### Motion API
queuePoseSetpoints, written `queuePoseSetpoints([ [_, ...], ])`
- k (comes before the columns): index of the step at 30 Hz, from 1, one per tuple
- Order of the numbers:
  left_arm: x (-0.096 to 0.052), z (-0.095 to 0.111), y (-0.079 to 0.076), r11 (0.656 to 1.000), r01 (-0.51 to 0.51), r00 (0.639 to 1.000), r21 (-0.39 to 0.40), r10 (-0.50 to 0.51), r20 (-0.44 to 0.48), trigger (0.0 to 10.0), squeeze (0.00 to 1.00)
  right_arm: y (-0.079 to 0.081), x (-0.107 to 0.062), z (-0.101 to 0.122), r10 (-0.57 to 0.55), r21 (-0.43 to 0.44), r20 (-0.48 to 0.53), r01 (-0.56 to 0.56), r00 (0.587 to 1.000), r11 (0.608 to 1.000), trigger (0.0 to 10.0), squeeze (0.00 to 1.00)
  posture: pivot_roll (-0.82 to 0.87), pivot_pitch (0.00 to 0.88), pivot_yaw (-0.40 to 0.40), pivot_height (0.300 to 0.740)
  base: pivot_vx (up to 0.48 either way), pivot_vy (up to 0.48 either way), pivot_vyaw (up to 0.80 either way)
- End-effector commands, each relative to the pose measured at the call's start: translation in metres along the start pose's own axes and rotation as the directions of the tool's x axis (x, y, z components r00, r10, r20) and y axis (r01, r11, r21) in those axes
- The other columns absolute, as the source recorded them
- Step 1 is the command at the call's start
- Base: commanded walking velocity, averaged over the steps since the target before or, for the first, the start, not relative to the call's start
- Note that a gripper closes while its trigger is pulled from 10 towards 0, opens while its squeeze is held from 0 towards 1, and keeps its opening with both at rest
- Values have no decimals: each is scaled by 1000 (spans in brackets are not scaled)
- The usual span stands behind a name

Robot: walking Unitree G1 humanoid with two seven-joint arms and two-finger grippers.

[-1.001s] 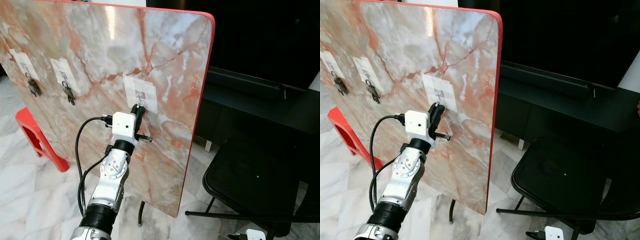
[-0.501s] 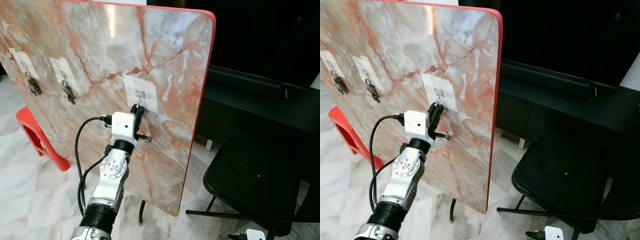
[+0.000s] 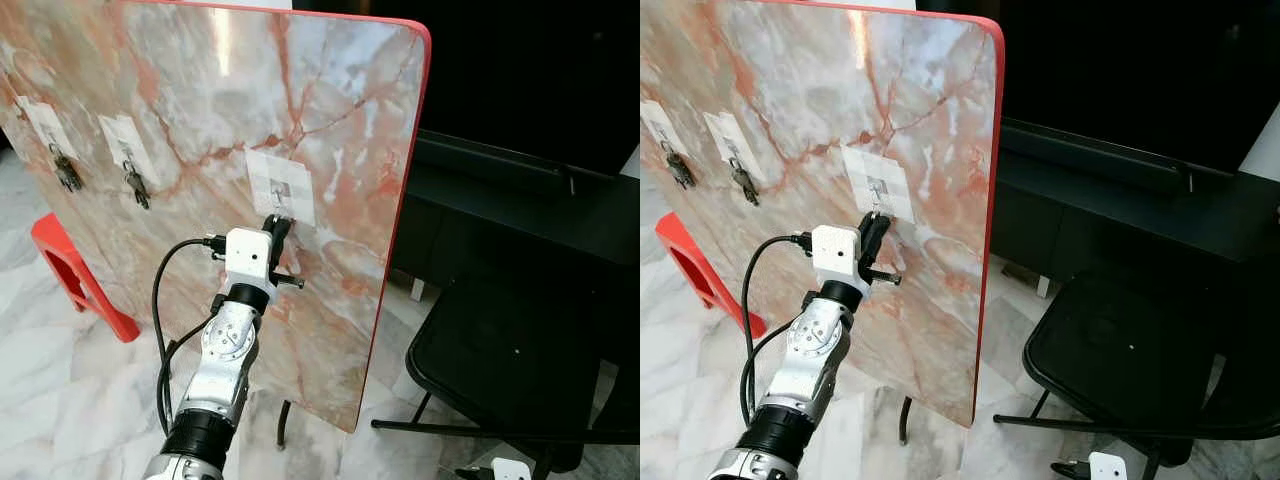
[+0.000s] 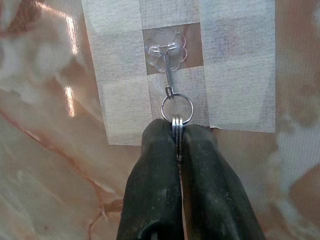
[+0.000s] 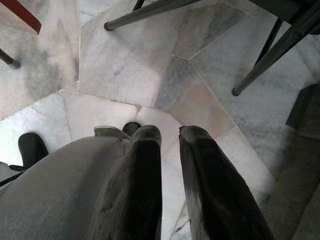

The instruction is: Hang keys on a hook

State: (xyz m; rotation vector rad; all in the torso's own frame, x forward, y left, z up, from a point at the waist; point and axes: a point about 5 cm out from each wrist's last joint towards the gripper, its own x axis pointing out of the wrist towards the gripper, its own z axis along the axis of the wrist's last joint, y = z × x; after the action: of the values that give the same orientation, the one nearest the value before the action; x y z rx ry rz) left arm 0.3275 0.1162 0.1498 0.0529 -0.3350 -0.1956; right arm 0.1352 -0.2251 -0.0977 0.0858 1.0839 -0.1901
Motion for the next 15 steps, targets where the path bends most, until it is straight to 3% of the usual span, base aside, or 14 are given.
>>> queuePoseSetpoints([
  [1, -2, -3, 3, 1000, -17, 1000, -13, 17, -16, 10000, 0, 2, 0, 1, 5, 7, 3, -5, 1000, 1000, 10000, 0, -51, 0, 6, 709, 0, 0, 0],
  [8, 0, -3, 0, 1000, 9, 1000, 18, -9, -26, 10000, 0, 2, 0, 1, 3, 6, 4, -3, 1000, 1000, 10000, 0, -52, 0, 7, 709, 0, 0, 0],
  [9, 0, -4, 0, 999, 12, 1000, 31, -11, -28, 10000, 63, 2, 0, 1, 3, 6, 4, -3, 1000, 1000, 10000, 0, -52, 0, 7, 709, 0, 0, 0],
  [10, 0, -4, 0, 999, 9, 999, 32, -8, -31, 10000, 635, 2, 0, 2, 2, 6, 4, -2, 1000, 1000, 10000, 0, -51, 0, 7, 709, 0, 0, 0],
  [11, 0, -4, 0, 999, 9, 999, 32, -8, -31, 10000, 635, 2, 0, 2, 2, 6, 4, -2, 1000, 1000, 10000, 0, -51, 0, 7, 709, 0, 0, 0],
  [13, 0, -5, 0, 1000, 8, 999, 29, -7, -32, 10000, 808, 2, 0, 2, 2, 6, 5, -2, 1000, 1000, 10000, 0, -52, 0, 7, 709, 0, 0, 0],
  [15, 0, -5, 1, 1000, 8, 999, 29, -7, -34, 10000, 796, 2, 0, 2, 2, 5, 6, -2, 1000, 1000, 10000, 0, -52, 0, 9, 709, 0, 0, 0],
])
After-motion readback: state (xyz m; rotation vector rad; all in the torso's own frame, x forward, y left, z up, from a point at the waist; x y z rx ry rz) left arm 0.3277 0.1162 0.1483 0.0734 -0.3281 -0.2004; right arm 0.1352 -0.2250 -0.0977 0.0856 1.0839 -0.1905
